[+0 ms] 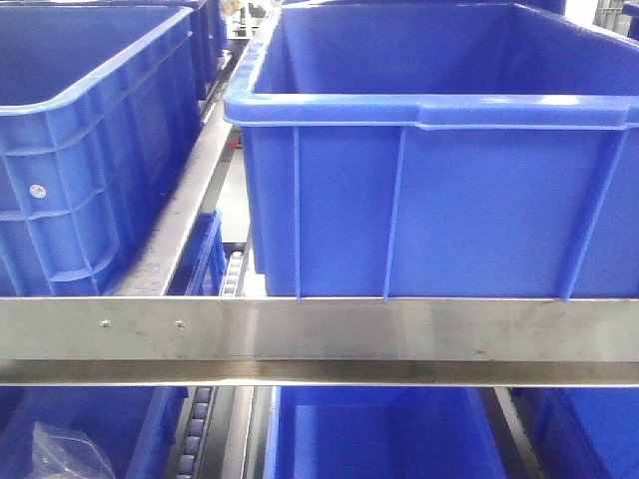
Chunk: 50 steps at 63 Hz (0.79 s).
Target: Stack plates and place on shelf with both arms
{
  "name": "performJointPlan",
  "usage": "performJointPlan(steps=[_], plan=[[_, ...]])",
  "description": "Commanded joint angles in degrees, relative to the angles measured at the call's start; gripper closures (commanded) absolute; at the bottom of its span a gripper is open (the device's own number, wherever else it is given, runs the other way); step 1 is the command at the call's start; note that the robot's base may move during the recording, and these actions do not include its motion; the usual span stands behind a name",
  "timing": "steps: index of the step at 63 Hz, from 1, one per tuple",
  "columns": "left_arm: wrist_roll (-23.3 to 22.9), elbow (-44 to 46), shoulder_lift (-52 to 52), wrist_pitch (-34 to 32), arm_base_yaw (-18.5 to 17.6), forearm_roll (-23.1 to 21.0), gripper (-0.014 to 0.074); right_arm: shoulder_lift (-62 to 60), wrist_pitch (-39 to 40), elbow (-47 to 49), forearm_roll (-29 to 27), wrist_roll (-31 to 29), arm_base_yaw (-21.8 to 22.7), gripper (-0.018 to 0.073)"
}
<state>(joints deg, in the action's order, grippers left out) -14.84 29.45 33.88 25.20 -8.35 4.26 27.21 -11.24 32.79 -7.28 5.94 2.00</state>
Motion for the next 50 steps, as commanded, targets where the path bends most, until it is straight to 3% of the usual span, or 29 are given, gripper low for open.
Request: performJointPlan(steps=[1,33,50], plan=[[-0.4,1.5,0.0,-4.6,0.0,-0.1,0.0505,0.0,4.3,1.5,0.0,-0.3,0.4,0.0503],[-0.4,1.5,0.0,-4.6,0.0,-0.1,0.0505,-2.1,3.9,0.7,0.0,-0.3,0.4,0.0503],[-0.4,1.5,0.0,-4.6,0.0,-0.1,0.0505,-12.2,3.8,-11.6,0.1,-0.3,0.4,0.0503]])
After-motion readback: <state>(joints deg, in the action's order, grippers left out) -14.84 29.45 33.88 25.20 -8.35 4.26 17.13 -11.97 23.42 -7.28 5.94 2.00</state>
